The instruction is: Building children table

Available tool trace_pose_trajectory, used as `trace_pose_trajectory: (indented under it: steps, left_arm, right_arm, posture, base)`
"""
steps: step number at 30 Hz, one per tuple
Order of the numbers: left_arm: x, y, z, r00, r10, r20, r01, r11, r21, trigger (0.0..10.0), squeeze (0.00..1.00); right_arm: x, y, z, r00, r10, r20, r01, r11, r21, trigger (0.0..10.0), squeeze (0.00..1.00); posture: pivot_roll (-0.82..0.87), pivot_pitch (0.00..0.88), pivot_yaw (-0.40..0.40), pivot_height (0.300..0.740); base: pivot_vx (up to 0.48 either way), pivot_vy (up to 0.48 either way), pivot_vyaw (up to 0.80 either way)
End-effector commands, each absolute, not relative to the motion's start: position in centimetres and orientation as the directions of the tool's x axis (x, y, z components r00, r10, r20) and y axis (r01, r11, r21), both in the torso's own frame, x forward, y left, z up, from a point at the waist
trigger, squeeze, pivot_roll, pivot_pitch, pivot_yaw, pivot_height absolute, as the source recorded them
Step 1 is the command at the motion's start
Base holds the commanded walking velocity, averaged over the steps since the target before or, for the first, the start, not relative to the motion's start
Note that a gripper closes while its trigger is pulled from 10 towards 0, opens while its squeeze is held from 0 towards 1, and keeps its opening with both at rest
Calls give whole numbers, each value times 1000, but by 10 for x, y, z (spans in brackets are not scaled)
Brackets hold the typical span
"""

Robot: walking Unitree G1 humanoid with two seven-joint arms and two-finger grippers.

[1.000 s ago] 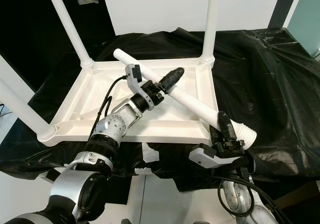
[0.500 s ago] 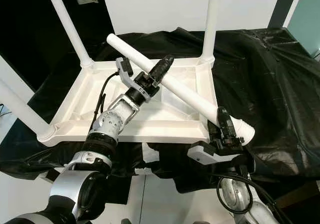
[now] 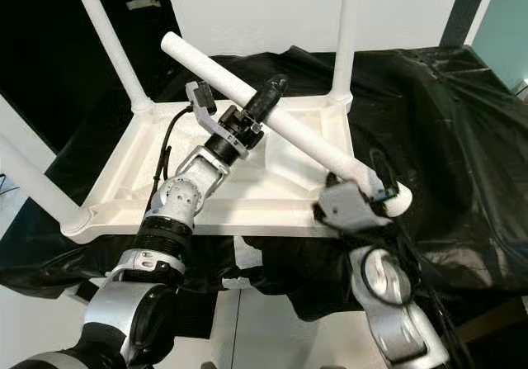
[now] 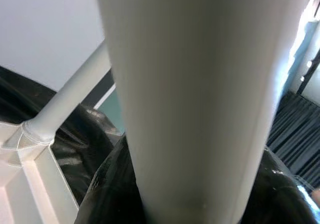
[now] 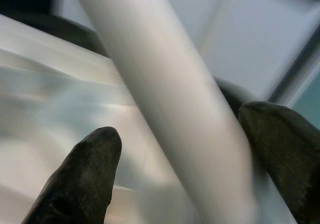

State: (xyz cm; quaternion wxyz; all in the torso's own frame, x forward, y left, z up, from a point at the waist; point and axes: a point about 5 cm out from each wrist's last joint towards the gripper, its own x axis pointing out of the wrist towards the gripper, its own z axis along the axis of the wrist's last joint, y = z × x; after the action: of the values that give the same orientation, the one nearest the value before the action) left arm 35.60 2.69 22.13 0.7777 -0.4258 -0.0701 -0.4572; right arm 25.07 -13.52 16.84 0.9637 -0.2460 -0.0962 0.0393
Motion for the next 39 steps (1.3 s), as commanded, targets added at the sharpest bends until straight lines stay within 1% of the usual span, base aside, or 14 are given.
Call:
trace_pose_trajectory:
  steps: [1, 9, 10, 11, 12, 13, 27, 28, 29, 31, 32, 37, 38, 39]
  left_arm:
    - [340, 11, 224, 399, -671, 624, 859, 36, -511, 0, 0]
    - [336, 10, 224, 380, -677, 630, 869, 28, -495, 0, 0]
    - [336, 10, 224, 381, -677, 630, 868, 28, -495, 0, 0]
    - [336, 10, 225, 380, -677, 630, 869, 29, -493, 0, 0]
    - [336, 10, 225, 380, -677, 630, 869, 29, -493, 0, 0]
    - [336, 11, 226, 379, -677, 631, 870, 29, -492, 0, 0]
    - [335, 12, 228, 398, -666, 630, 855, 20, -519, 0, 0]
    - [336, 12, 228, 403, -664, 630, 850, 16, -526, 3961, 0]
    - [335, 12, 228, 399, -665, 631, 848, 7, -529, 10000, 353]
    - [335, 12, 229, 395, -666, 632, 848, 0, -530, 10000, 353]
    - [335, 12, 229, 390, -667, 635, 850, -5, -527, 10000, 1000]
    - [335, 14, 232, 395, -654, 645, 853, 0, -522, 10000, 1000]
    - [333, 16, 230, 365, -671, 645, 864, -13, -503, 10000, 529]
    - [329, 18, 227, 321, -696, 642, 877, -37, -479, 10000, 0]
  right_arm:
    - [249, -125, 162, 975, 218, 34, -192, 913, -360, 10000, 0]
    - [255, -139, 164, 952, 291, -92, -302, 941, -151, 10000, 0]
    - [253, -138, 164, 935, 337, -107, -350, 927, -139, 8510, 0]
    - [252, -138, 166, 920, 372, -121, -384, 918, -100, 3686, 0]
    - [252, -138, 166, 920, 372, -121, -384, 918, -100, 3686, 0]
    - [253, -139, 169, 909, 396, -131, -406, 912, -58, 0, 0]
    - [259, -148, 180, 901, 408, -149, -408, 912, 27, 0, 0]
    - [259, -149, 181, 907, 395, -148, -395, 918, 29, 0, 0]
    - [260, -150, 181, 913, 380, -148, -381, 924, 25, 0, 0]
    - [260, -151, 182, 917, 371, -149, -372, 928, 22, 0, 0]
    - [261, -152, 183, 920, 363, -149, -364, 931, 23, 0, 0]
    - [263, -156, 188, 938, 320, -136, -323, 946, -5, 0, 0]
    - [264, -159, 194, 953, 277, -122, -288, 954, -87, 0, 0]
    - [265, -159, 198, 961, 256, -107, -269, 954, -134, 0, 0]
  posture:
    - [-238, 0, 90, 740]
    - [-233, 0, 84, 740]
    - [-232, 0, 84, 740]
    - [-232, 0, 83, 740]
    - [-232, 0, 83, 740]
    - [-229, 0, 80, 740]
    - [-226, 0, 81, 740]
    - [-227, 0, 83, 740]
    - [-229, 0, 86, 740]
    - [-230, 0, 86, 740]
    - [-231, 0, 89, 740]
    - [-235, 0, 92, 740]
    - [-239, 0, 94, 740]
    - [-243, 0, 95, 740]
  base:
    - [0, 0, 0]
    - [0, 0, 0]
    - [0, 0, 0]
    - [0, 0, 0]
    - [0, 0, 0]
    - [0, 0, 0]
    - [0, 0, 0]
    - [0, 0, 0]
    - [0, 0, 0]
    - [0, 0, 0]
    - [0, 0, 0]
    - [0, 0, 0]
    - [0, 0, 0]
    - [0, 0, 0]
